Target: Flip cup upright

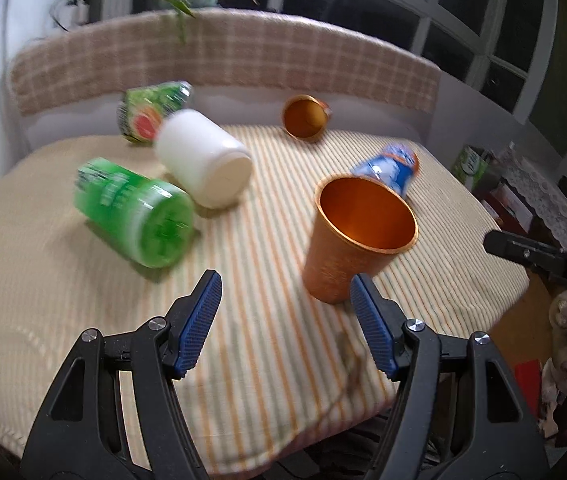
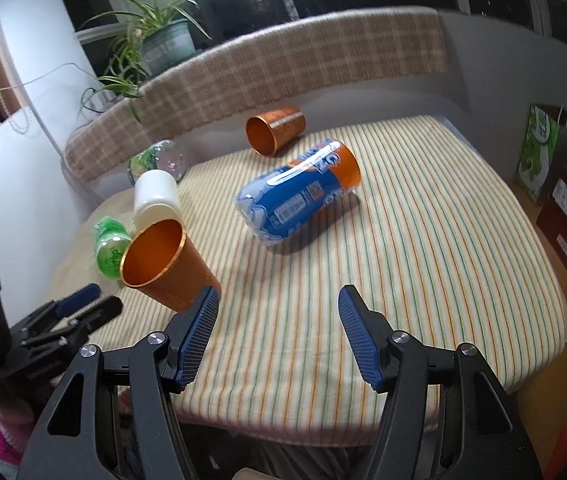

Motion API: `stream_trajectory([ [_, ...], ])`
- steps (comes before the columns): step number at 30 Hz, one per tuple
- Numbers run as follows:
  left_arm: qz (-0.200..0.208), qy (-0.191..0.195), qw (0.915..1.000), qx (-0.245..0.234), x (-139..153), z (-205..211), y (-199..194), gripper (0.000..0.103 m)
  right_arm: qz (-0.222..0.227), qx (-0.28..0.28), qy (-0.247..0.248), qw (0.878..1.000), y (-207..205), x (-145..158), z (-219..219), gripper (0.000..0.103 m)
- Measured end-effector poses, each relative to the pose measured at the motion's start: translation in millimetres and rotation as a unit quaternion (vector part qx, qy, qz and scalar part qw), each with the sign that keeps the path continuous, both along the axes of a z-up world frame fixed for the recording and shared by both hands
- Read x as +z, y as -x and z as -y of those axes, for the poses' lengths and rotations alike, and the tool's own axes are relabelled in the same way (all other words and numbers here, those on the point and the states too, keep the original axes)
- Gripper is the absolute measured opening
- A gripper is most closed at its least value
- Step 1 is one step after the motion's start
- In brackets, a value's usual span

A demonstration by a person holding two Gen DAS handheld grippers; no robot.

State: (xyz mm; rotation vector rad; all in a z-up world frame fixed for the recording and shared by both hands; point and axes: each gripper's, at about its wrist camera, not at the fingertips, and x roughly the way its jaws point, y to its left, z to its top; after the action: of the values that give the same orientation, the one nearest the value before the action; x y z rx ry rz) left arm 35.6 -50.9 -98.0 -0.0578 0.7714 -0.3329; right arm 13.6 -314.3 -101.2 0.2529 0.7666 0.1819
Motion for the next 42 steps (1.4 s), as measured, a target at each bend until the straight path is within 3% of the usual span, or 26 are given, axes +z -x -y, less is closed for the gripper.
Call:
stream_trajectory([
  [8,0.092,-0.001,0.9944,0.052,43,-17,20,0.079,0.075,0.000,0.029,0.997,16,23,-15,0.063],
  [11,0.124,-0.009,0.9904,0.061,58,-18,28,0.080,0.113,-0.003,0.047,0.993,24,34,-22,0.075],
  [20,0.193,-0.006,0.9773,0.088,90,-24,51,0.095,0.201,-0.022,0.095,0.975,44,53,-40,0.084],
  [22,0.208,-0.007,0.9734,0.096,96,-25,56,0.103,0.212,-0.029,0.093,0.972,46,55,-41,0.087],
  [27,0.231,-0.018,0.9658,0.116,106,-26,64,0.103,0.221,-0.048,0.077,0.971,46,58,-38,0.087],
  [42,0.229,-0.022,0.9649,0.126,105,-29,63,0.103,0.216,-0.068,0.074,0.971,43,55,-33,0.087],
])
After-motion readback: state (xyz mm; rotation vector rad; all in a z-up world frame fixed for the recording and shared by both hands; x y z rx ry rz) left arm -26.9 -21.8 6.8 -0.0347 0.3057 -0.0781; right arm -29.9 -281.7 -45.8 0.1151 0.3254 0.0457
